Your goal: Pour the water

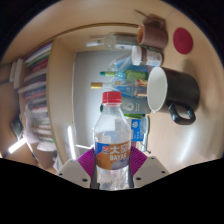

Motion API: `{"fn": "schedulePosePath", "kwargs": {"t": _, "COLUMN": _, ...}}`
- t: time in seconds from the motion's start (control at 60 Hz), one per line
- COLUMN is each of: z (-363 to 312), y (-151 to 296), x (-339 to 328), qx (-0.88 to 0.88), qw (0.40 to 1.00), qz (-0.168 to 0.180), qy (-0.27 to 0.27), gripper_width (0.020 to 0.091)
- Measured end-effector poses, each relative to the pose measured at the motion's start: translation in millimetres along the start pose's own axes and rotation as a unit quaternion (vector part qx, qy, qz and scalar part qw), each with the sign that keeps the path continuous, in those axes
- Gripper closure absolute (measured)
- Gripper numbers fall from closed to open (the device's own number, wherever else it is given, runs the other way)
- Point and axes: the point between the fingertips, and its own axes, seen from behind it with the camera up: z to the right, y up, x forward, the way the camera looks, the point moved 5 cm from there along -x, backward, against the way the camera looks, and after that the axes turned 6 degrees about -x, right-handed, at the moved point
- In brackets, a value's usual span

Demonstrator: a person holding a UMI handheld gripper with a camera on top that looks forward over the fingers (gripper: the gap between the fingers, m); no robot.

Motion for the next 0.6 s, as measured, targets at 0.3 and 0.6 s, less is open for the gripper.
{"fn": "schedulePosePath", "kwargs": {"t": 0.3, "z": 14, "y": 27, "x": 5, "qx": 0.210, "qw": 0.978, "qz": 0.006, "qy": 0.011, "gripper_width": 0.0674}}
{"fn": "schedulePosePath", "kwargs": {"t": 0.6, "z": 13, "y": 40, "x": 5, "qx": 0.286, "qw": 0.958, "qz": -0.003, "qy": 0.026, "gripper_width": 0.0676}}
